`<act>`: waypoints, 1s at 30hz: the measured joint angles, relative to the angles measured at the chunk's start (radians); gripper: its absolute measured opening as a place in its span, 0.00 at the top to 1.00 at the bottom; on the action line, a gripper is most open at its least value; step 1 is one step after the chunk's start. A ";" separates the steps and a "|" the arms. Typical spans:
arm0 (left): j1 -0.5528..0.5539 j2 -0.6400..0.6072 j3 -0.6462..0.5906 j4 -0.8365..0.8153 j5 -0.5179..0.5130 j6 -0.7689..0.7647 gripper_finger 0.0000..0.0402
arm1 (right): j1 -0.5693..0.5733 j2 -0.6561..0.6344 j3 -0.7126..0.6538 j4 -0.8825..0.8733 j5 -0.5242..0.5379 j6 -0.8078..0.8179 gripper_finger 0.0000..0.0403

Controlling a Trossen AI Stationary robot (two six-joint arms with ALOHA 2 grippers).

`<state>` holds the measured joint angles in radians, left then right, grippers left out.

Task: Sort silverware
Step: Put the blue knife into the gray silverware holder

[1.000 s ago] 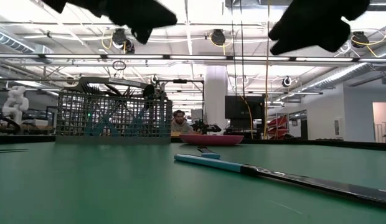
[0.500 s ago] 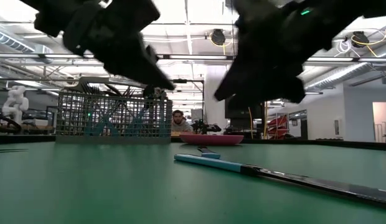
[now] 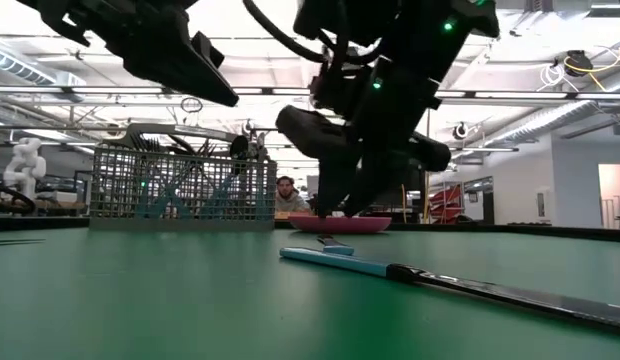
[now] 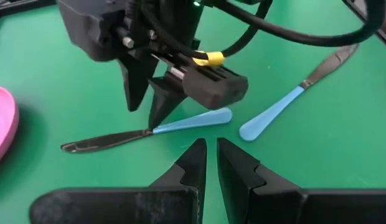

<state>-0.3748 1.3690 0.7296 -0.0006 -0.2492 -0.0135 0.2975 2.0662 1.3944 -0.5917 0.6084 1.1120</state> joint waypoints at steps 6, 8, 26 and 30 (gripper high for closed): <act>0.000 0.001 -0.001 -0.011 -0.022 0.002 0.90 | -0.004 0.048 0.012 0.049 -0.010 0.045 0.59; 0.000 0.001 -0.001 -0.013 -0.022 0.002 0.90 | -0.004 0.057 0.013 0.043 -0.008 0.071 0.59; 0.000 0.001 -0.001 -0.009 -0.022 0.000 0.90 | 0.011 0.092 0.013 0.043 0.016 0.143 0.59; 0.000 0.001 -0.001 -0.009 -0.022 0.000 0.90 | 0.014 0.123 0.017 0.046 0.024 0.156 0.59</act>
<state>-0.3748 1.3701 0.7288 -0.0098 -0.2709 -0.0135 0.3119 2.1888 1.4113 -0.5453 0.6327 1.2676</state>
